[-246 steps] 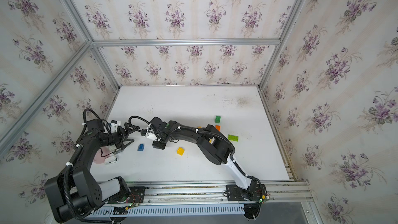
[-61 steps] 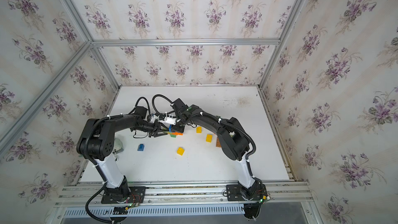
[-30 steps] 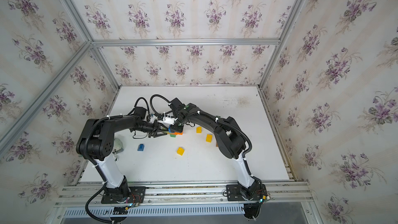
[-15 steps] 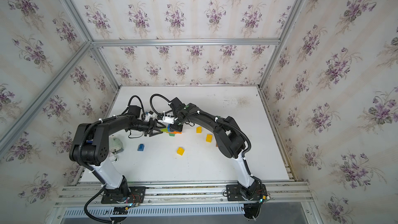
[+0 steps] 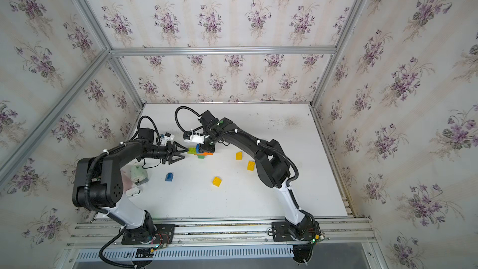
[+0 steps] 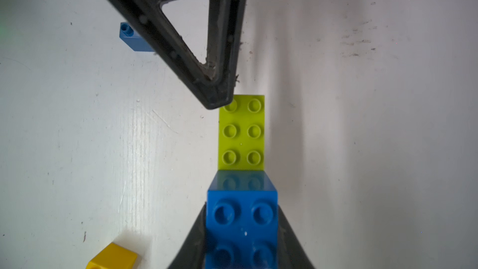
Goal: Assemble a fork with lego
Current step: Assemble the lego brick with the lego brick.
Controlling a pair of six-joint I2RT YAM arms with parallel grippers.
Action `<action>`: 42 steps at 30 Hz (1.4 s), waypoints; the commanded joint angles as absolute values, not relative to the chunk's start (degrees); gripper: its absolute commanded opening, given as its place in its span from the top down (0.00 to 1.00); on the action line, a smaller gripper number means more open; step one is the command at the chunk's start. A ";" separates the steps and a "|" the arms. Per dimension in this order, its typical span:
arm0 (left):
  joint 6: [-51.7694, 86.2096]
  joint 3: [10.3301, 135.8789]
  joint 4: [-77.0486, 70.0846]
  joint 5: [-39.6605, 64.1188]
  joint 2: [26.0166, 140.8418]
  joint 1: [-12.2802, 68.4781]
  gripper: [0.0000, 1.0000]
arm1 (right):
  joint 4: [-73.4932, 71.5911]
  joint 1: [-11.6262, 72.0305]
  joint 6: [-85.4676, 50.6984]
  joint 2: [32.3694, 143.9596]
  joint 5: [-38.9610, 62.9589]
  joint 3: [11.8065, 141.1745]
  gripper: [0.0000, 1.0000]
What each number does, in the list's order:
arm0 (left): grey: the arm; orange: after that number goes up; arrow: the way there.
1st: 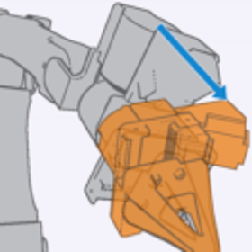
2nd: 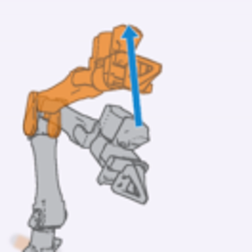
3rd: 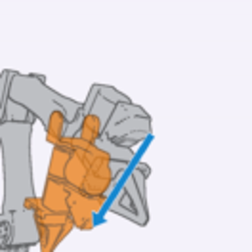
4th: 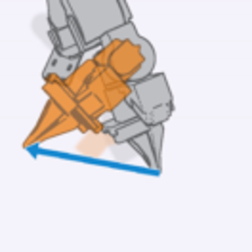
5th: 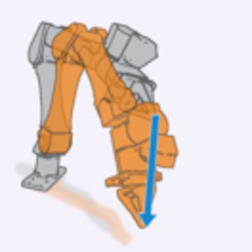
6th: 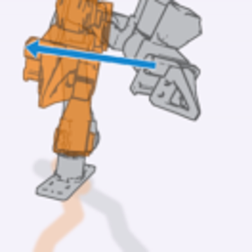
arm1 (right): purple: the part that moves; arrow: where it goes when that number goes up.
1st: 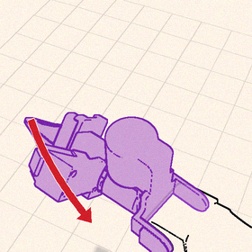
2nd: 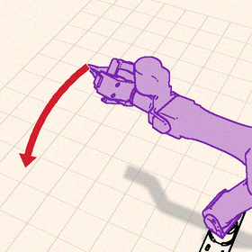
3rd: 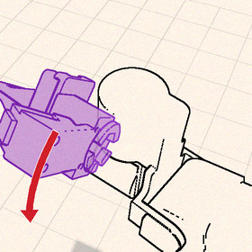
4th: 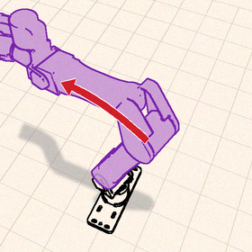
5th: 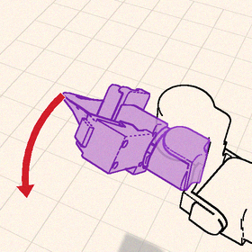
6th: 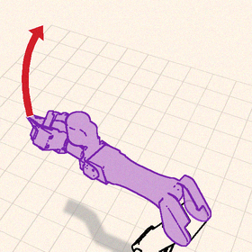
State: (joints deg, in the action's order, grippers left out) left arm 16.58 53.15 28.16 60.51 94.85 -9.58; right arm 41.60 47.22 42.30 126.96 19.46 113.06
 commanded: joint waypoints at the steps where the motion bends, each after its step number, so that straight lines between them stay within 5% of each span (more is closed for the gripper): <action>1: 15.33 52.76 29.87 59.48 93.59 -10.38 0.37 | 43.67 47.29 43.54 129.41 21.66 115.57 0.86; 15: 18.32 50.20 29.04 55.83 91.58 -11.96 0.26 | 47.69 48.24 44.01 134.96 18.49 119.55 0.81; 30: 18.60 49.69 29.32 55.33 90.14 -11.95 0.12 | 42.93 48.42 41.59 130.21 20.23 117.82 0.52; 42: 21.01 47.69 28.60 54.26 86.18 -10.84 0.12 | 32.35 47.13 35.50 114.71 17.61 97.95 0.45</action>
